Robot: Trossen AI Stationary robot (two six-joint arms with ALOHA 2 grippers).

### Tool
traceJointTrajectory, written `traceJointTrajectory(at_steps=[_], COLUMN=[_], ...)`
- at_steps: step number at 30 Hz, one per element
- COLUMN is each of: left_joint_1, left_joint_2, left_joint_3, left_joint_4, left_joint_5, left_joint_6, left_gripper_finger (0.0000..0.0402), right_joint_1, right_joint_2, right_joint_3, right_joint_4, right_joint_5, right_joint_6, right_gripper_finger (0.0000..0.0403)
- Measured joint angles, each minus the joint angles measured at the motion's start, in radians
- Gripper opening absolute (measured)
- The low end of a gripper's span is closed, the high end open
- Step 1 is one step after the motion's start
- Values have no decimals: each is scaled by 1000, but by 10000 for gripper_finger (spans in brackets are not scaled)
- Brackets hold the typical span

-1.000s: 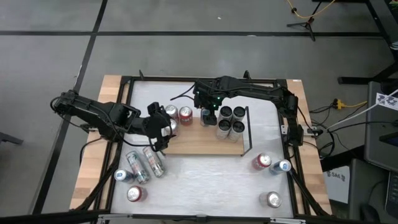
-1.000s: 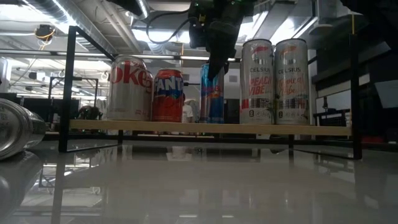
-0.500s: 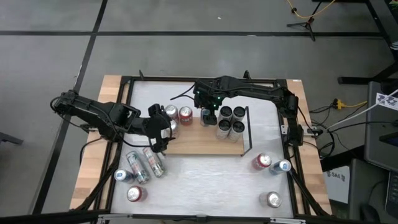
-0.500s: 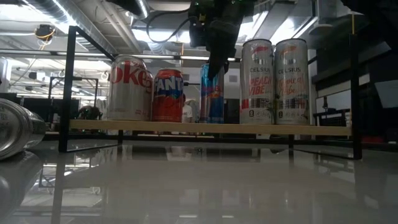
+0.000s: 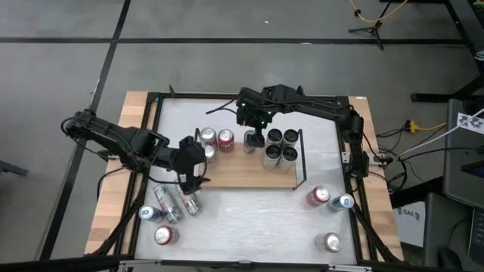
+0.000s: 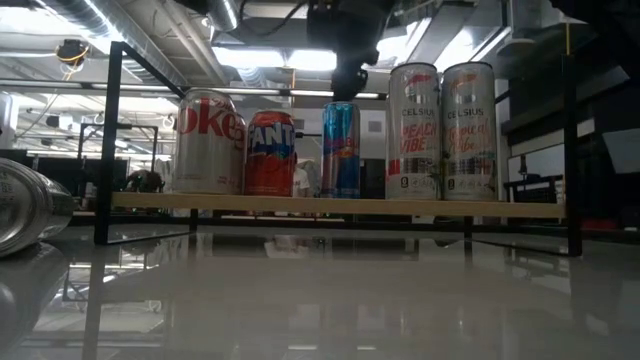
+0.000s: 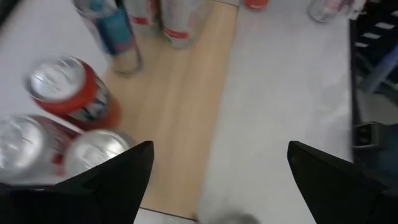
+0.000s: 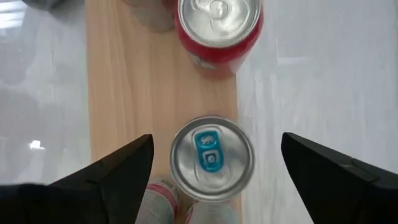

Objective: Place canned beverage on shelf
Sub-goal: Put the left red soda can on the shelf aligned with the other red soda can

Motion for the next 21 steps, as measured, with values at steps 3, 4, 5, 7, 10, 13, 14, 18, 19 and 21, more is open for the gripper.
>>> traceJointTrajectory(at_steps=[3,4,5,7,10,13,14,18,19,21], left_joint_1=[-20,-28,-35,-55,-89,-135,-153,-236,-258,-304], left_joint_2=[0,0,0,0,0,0,0,0,0,0], left_joint_3=[0,0,0,0,0,0,0,0,0,0], left_joint_4=[0,0,0,-2,-24,-79,-96,-144,-149,-158], left_joint_5=[40,51,62,77,119,169,188,268,287,316], left_joint_6=[-78,-101,-126,-184,-304,-471,-536,-808,-872,-999], left_gripper_finger=[363,363,363,363,363,363,363,362,362,362], right_joint_1=[5,6,9,19,41,69,81,134,150,185], right_joint_2=[-1,0,0,-1,0,-1,-1,-1,-1,-1], right_joint_3=[35,49,62,84,113,137,143,149,149,149], right_joint_4=[-31,-42,-46,-57,-70,-77,-79,-83,-84,-84], right_joint_5=[0,0,-1,-4,2,2,2,3,3,3], right_joint_6=[0,0,0,0,0,0,0,0,1,7], right_gripper_finger=[347,347,347,347,347,347,347,347,347,347])
